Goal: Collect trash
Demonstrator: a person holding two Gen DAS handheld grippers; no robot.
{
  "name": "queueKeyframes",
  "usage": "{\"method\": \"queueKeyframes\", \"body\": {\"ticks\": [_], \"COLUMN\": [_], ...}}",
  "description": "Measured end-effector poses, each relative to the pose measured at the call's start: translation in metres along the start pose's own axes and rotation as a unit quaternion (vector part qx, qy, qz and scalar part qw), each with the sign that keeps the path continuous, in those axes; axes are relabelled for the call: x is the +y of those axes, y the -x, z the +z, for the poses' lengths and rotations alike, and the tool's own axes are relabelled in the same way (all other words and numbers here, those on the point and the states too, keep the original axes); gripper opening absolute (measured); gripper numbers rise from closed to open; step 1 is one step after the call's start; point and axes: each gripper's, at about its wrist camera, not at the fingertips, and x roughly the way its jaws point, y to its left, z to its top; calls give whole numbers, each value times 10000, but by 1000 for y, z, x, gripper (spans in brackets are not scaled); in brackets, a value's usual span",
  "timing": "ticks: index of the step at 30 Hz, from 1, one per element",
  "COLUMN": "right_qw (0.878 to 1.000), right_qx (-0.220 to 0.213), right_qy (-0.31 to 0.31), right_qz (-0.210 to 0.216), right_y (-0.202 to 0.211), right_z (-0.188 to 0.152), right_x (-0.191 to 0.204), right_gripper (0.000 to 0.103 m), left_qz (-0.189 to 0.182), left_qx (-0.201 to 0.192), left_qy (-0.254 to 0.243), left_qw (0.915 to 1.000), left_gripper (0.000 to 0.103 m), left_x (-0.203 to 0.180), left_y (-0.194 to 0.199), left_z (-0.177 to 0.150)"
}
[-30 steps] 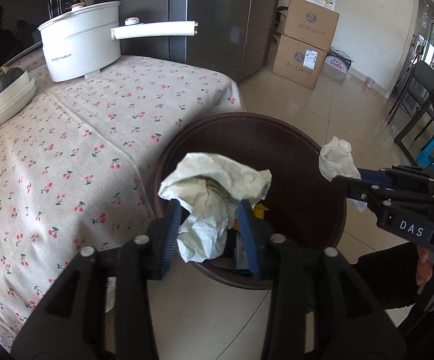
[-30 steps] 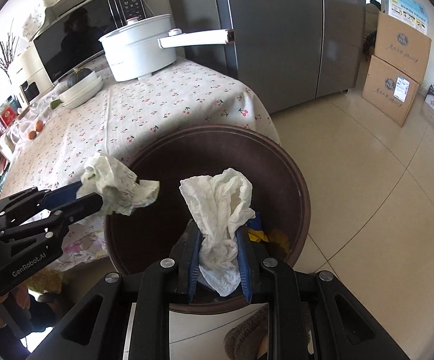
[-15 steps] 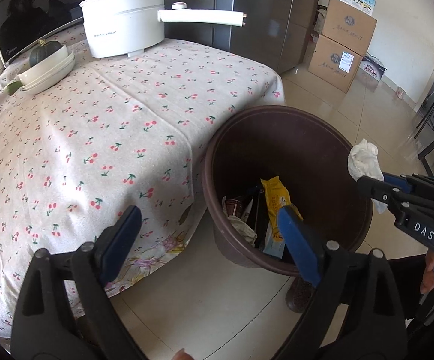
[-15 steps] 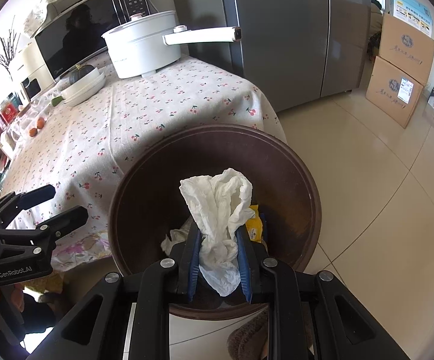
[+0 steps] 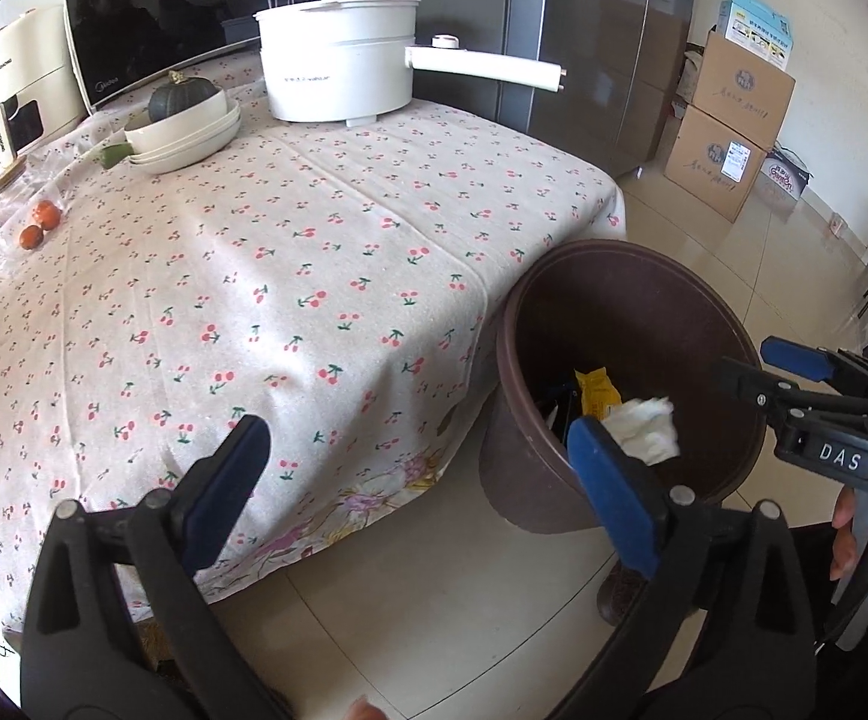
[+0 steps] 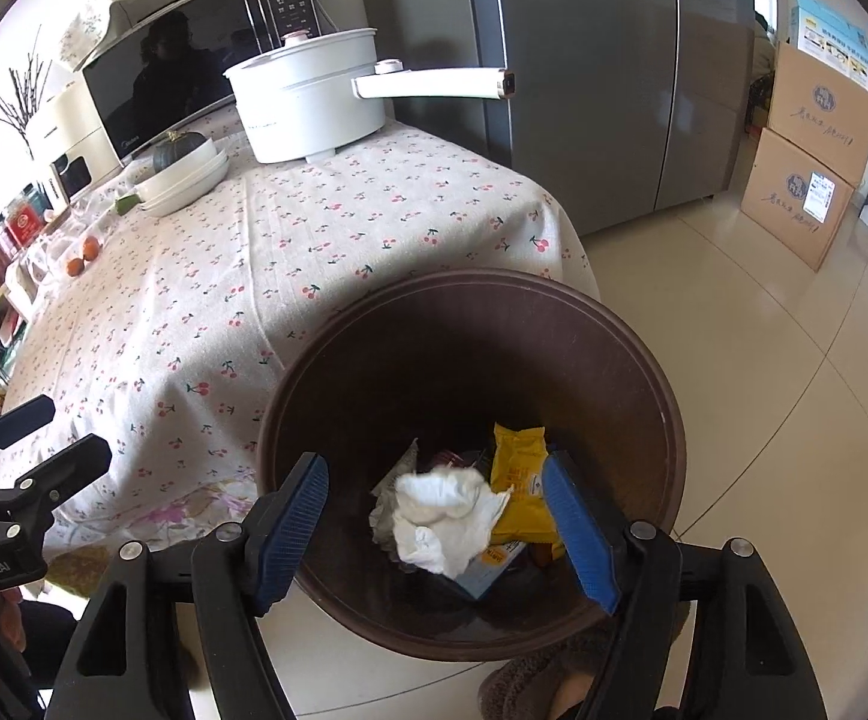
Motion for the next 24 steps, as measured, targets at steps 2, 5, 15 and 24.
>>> {"method": "queueKeyframes", "body": {"ticks": [2,5,15,24], "right_qw": [10000,9996,9871,9789], "right_qx": [-82,-242,-1402,-1836], "right_qy": [58,145,765,837], "right_qz": [3,30,-95,-305], "right_y": [7,20,102,154], "right_z": [2,5,20,20], "right_x": [6,18,66,85], "right_gripper": [79,81,92,103], "left_qz": [106,286,896,1217], "left_qx": [-80,-222,-1098,-1558], "left_qy": [69,138,536,740], "left_qw": [9999,9992,9885,9775], "left_gripper": [102,102,102,102], "left_x": [4,7,13,17], "left_y": [8,23,94,135], "left_z": [1,4,10,6]}}
